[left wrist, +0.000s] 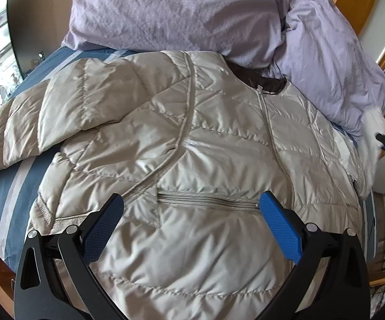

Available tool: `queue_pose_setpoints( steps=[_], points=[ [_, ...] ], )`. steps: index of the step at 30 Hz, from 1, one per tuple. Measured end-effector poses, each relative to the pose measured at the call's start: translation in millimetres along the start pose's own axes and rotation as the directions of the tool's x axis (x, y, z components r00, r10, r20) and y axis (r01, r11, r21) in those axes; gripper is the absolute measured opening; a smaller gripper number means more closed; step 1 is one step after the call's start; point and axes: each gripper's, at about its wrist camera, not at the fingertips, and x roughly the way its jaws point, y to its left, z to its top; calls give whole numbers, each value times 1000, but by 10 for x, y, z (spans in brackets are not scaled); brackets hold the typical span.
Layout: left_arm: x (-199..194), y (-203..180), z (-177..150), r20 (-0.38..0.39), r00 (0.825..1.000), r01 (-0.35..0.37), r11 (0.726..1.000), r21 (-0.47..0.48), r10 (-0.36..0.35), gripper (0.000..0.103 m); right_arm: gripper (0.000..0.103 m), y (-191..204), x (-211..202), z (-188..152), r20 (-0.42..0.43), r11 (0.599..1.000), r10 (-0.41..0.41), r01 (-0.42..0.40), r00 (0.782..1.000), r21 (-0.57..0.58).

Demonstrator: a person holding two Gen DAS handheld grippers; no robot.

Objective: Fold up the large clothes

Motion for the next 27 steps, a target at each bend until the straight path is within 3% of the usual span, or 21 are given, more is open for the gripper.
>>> queue_pose_setpoints(
  steps=[5,10,15,19,23,27],
  points=[
    [-55,171,-21,10,1000,-16,999,-43,16,102,14,781,456,-269,-126,988,68,-84,990,-129],
    [-95,330,-35,17,999,-32,996,-79,34,102,14,1459,720,-658,-254,961,129,-184,959,-205],
    [-138,458,-57,23,999,-39,994,-103,42,102,14,1953,791,-964,-302,935,168,-249,938,-253],
    [-163,541,-63,29,999,-37,993,-115,40,102,14,2218,855,-1107,-330,929,164,-258,929,-265],
    [-173,597,-72,32,999,-33,991,-131,37,102,15,2243,1040,-1190,-366,934,136,-242,921,-262],
    [-173,643,-65,37,998,-39,989,-141,44,102,26,2229,1178,-1378,-411,925,82,-223,908,-308]
  ],
)
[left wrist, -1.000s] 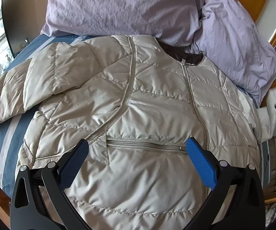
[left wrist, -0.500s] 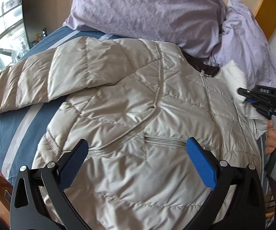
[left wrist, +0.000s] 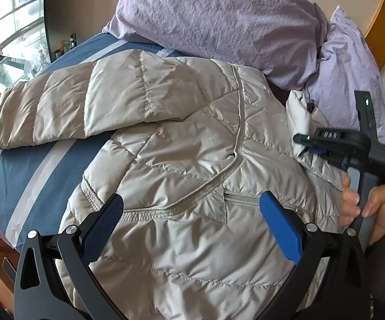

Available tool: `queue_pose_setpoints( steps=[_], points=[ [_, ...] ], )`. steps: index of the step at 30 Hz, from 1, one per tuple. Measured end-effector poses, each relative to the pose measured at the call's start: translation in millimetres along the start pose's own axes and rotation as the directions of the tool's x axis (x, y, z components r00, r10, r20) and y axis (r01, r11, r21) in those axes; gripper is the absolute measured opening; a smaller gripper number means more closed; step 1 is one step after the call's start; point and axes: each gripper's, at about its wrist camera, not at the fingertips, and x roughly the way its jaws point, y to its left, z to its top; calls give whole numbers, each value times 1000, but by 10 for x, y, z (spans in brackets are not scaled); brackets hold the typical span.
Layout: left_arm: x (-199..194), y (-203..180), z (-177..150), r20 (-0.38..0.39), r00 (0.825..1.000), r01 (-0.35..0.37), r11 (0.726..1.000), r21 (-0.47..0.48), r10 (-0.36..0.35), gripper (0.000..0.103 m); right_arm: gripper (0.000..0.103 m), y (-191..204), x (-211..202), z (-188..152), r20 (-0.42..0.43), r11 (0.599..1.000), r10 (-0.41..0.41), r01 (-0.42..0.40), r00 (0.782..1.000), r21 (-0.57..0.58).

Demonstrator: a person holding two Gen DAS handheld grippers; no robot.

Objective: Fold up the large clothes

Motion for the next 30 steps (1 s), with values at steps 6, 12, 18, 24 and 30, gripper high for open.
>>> queue_pose_setpoints(
  steps=[6,12,18,24,30],
  points=[
    [-17,78,53,16,1000,-13,1000,-10,13,102,43,50,-315,15,103,998,44,-40,994,-41],
    [-48,182,118,40,998,-38,999,-32,39,102,44,-234,-335,106,176,995,-97,90,980,47],
    [-61,410,217,49,996,-74,995,-71,78,102,66,-115,-18,32,124,986,-167,168,978,-4],
    [-61,692,335,48,990,-127,986,-112,133,102,71,48,213,-66,100,970,-234,239,967,-45],
    [-94,1108,476,50,981,-174,963,-205,188,102,78,126,314,-61,81,945,-303,311,949,-106]
  ],
)
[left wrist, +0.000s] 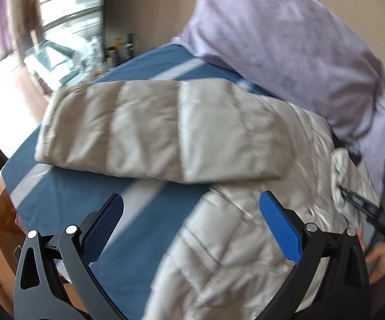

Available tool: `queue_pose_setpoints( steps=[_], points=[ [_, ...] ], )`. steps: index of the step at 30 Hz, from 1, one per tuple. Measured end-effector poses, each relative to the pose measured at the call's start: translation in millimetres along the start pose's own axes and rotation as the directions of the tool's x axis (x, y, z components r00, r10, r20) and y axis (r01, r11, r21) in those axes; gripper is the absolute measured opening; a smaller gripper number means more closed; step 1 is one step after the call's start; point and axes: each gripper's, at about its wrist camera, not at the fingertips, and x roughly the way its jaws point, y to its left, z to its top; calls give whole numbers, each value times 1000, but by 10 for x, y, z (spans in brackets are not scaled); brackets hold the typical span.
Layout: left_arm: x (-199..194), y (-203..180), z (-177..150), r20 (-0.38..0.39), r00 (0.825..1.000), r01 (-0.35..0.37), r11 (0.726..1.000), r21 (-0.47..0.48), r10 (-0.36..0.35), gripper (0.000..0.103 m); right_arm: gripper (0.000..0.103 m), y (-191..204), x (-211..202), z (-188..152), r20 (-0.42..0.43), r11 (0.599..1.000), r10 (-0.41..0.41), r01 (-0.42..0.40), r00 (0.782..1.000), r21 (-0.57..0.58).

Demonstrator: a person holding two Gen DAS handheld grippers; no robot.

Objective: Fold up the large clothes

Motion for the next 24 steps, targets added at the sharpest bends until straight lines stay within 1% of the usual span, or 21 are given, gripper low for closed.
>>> queue_pose_setpoints(
  steps=[3,8,11,13,18,19,20,22,23,24],
  points=[
    [17,292,150,17,999,-40,997,-59,41,102,78,-81,-126,5,-14,999,38,-38,999,19],
    [116,825,401,31,990,-132,984,-124,137,102,79,-169,-430,-99,26,995,93,-94,995,32],
    [249,1113,511,12,983,-182,972,-148,185,101,79,-234,-562,-180,37,993,110,-112,993,46],
    [345,1276,555,-10,978,-206,964,-170,208,95,79,-281,-627,-240,40,992,115,-117,993,50],
    [535,1648,603,-70,973,-230,936,-265,220,86,79,-405,-732,-379,35,991,114,-116,993,64],
    [549,1686,598,-75,974,-226,934,-278,213,83,79,-437,-749,-403,34,991,113,-115,993,69],
    [566,1725,593,-81,976,-215,932,-292,200,81,79,-471,-770,-431,35,991,112,-115,993,73],
    [616,1790,571,-94,982,-185,927,-326,163,75,79,-524,-784,-463,36,990,109,-112,993,82],
    [627,1806,563,-90,984,-175,925,-336,153,74,79,-561,-786,-482,35,990,105,-108,994,88],
    [618,1790,558,-80,985,-172,926,-336,154,72,79,-590,-788,-500,33,990,103,-106,994,92]
  ],
)
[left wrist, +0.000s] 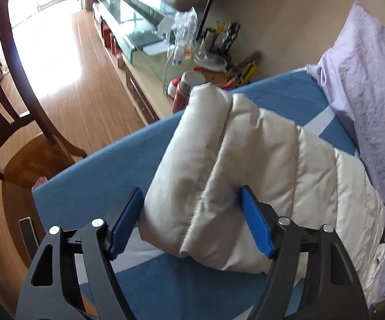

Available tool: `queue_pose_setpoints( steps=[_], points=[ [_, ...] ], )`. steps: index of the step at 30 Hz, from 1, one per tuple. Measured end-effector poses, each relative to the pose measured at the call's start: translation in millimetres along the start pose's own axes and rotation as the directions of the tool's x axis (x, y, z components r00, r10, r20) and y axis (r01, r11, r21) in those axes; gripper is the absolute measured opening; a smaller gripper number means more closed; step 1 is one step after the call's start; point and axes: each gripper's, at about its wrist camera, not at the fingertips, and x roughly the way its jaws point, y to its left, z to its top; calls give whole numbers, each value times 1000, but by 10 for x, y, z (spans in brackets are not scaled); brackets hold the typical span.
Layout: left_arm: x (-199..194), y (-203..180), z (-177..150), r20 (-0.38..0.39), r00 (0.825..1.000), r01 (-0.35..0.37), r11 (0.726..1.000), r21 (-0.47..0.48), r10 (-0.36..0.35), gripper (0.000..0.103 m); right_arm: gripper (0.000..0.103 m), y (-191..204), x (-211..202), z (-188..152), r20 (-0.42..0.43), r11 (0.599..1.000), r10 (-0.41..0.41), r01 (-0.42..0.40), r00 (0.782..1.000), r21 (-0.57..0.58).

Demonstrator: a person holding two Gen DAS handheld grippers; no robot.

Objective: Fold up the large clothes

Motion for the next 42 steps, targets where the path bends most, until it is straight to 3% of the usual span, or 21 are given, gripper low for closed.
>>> queue_pose_setpoints(
  steps=[2,4,6,9,14,20,23,28,38,42],
  points=[
    [-8,-15,-22,11,1000,-3,1000,-1,3,67,79,-68,2,-32,-6,1000,-7,7,1000,15],
    [-21,-36,-56,18,1000,13,1000,-9,-13,46,80,-127,7,-78,-14,999,-10,10,1000,31],
    [-12,-44,-60,9,998,61,998,-24,-61,32,80,-176,18,-117,-22,999,-9,10,1000,42],
    [-64,-113,-63,23,998,60,998,-11,-59,16,80,-237,22,-179,-30,999,-7,8,1000,51],
    [-282,-308,6,64,994,90,996,11,-91,11,80,-339,-33,-237,-18,997,1,0,1000,73],
    [-794,-846,80,132,964,221,970,100,-233,11,80,-503,-119,-288,5,994,11,-11,1000,105],
    [-1061,-1224,39,144,936,294,940,175,-320,11,80,-583,-140,-326,8,992,13,-14,1000,122],
    [-1390,-1953,-178,98,890,399,864,307,-446,11,79,-743,-174,-398,14,987,15,-17,1000,159],
    [-1728,-3183,-917,-76,772,579,648,495,-631,11,80,-1072,-300,-485,42,979,-9,0,999,206],
    [-1722,-3523,-1199,-148,749,612,589,528,-646,11,80,-1234,-323,-541,43,971,-23,12,999,240]
  ],
)
